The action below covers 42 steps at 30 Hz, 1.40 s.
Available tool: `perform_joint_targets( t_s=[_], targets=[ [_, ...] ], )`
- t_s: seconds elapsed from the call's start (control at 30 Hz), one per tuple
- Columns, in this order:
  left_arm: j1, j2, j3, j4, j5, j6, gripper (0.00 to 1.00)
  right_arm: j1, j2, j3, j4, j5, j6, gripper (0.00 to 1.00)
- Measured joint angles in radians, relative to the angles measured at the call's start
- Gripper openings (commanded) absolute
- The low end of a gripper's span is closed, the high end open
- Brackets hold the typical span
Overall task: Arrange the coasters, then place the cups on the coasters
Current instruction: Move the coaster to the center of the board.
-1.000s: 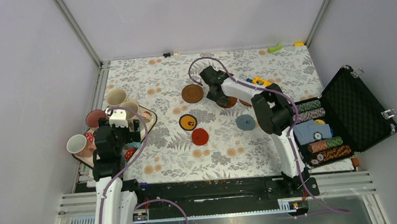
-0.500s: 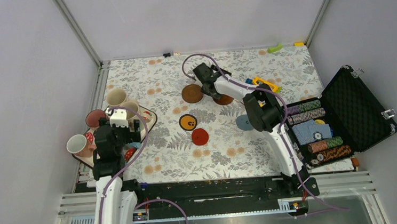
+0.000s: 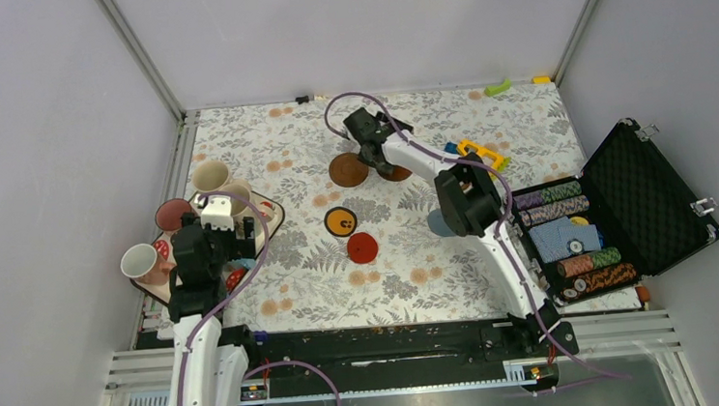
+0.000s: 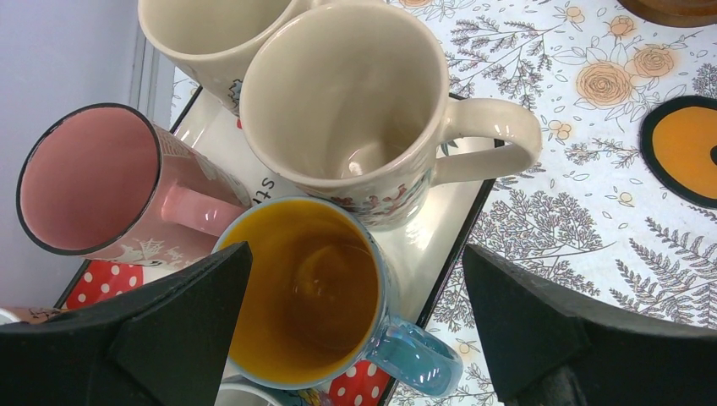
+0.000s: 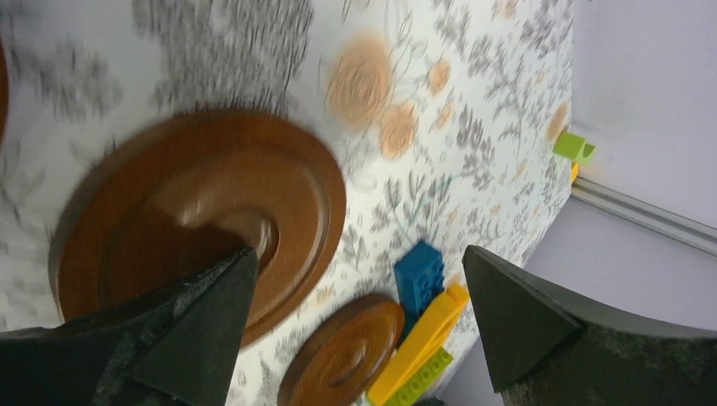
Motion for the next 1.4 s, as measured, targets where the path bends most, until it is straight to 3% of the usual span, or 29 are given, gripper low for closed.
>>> perform_joint_targets(
  t_s=[0.1, 0.4, 0.6, 0.93, 1.4],
  targets=[
    [0.000, 0.000, 0.000, -0.001, 0.001, 0.001, 0.99, 0.000, -0.090, -0.134, -0.006, -0.016, 0.000, 1.00],
    [0.000, -0.029, 0.000, -0.005, 0.008, 0.001, 0.99, -0.035, -0.553, -0.608, 0.027, -0.049, -0.011, 1.00],
    [0.000, -0.047, 0.000, -0.005, 0.008, 0.000, 0.99, -0.100, -0.560, -0.722, 0.100, -0.049, -0.008, 1.00],
    [0.000, -0.048, 0.000, -0.005, 0.008, 0.000, 0.99, -0.129, -0.426, -0.718, 0.164, 0.002, -0.058, 1.00],
    [0.000, -0.026, 0.000, -0.004, 0.008, 0.001, 0.99, -0.172, -0.239, -0.480, 0.192, 0.073, -0.140, 1.00]
  ],
)
